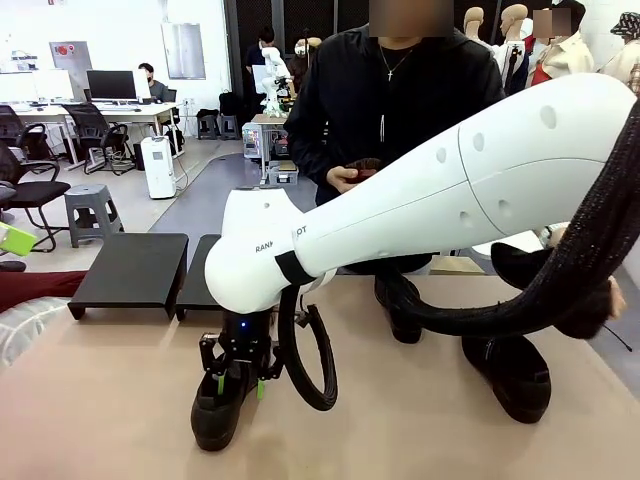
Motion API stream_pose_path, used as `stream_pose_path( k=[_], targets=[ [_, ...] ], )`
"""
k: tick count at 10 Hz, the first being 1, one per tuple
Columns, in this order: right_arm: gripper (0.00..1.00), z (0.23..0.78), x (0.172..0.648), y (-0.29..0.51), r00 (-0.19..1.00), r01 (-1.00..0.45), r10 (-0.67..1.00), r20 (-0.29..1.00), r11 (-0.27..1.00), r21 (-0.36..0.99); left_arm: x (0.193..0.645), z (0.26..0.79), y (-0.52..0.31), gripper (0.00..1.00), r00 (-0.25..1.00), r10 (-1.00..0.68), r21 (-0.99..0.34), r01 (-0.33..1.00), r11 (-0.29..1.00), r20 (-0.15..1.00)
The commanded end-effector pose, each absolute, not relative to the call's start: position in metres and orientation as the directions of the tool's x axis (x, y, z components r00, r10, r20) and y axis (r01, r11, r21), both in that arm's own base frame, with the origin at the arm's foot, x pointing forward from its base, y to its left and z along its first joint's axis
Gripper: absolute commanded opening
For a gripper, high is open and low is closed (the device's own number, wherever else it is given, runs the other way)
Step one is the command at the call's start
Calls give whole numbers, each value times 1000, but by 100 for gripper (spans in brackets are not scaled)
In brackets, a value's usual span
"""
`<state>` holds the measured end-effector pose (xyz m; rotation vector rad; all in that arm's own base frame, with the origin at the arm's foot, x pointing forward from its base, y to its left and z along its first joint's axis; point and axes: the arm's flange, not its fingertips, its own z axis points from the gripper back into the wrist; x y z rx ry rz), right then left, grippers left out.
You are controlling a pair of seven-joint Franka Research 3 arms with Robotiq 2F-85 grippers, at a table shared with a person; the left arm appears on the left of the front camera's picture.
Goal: Organize the shoes by placing them on the stand.
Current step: Pick up one Shoe and place it in the middle of the table.
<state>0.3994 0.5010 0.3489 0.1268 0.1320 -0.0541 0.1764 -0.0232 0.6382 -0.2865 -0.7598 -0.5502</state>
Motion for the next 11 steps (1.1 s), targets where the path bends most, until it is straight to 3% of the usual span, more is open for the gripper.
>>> stream_pose_path(
  k=[1,4,7,9,11],
  targets=[
    [100,356,391,494,991,57,-41,-130,991,121,178,637,-23,100,588,-362,-55,571,819,723],
    [100,361,383,496,993,21,-7,-117,993,117,178,637,-23,100,588,-362,-55,571,819,723],
    [100,420,352,477,999,-48,47,11,996,80,178,637,-23,100,588,-362,-55,571,819,723],
    [100,451,339,429,995,-1,-6,95,997,75,178,637,-23,100,588,-362,-55,571,819,723],
    [100,437,336,476,986,-150,144,89,986,75,178,637,-23,100,588,-362,-55,571,819,723]
  ],
)
